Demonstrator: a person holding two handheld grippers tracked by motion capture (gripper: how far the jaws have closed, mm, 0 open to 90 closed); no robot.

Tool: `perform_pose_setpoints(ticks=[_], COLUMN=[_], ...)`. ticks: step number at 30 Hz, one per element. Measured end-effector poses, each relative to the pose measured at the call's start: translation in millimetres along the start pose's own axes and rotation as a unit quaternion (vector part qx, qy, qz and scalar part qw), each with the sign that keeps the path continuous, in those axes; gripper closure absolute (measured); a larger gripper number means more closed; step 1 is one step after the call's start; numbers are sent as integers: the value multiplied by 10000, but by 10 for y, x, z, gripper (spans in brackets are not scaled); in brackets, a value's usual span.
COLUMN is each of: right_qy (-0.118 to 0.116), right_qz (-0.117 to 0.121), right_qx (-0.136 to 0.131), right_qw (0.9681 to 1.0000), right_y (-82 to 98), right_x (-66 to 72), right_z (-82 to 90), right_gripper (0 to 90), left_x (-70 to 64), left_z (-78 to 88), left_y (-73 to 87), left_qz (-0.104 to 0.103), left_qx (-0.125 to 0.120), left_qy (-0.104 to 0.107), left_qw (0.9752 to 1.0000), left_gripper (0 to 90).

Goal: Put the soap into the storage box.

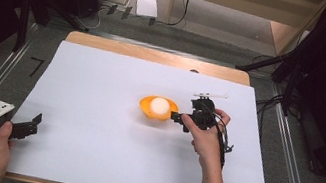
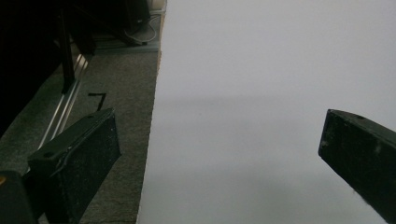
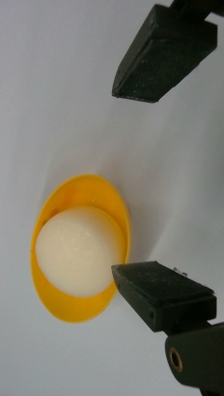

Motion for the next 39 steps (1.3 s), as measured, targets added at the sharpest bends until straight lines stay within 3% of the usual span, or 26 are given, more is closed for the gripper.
perform_pose_setpoints(ticks=[29, 39], right_qy=[146, 203], right_qz=[-497, -567], right_qx=[-74, -162], right_qw=[9986, 9981], right_y=[639, 828], right_x=[-698, -906], right_z=[101, 180], right_gripper=[134, 134], left_x=[-15, -19], left_z=[6, 6], left_y=[2, 2], left_qz=[-85, -97], left_qx=[-19, -23], left_qy=[-77, -92], left_qw=[9999, 9999], left_gripper=[0, 0])
Point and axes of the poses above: each handheld gripper's, and its own axes: z roughly backward along the jaws, y roughly out of its underside, x roughly to its left, the point moved 8 cm from there along -z, roughly forward along the jaws, and after that the axes turned 13 degrees about x, right-handed, at the moved point
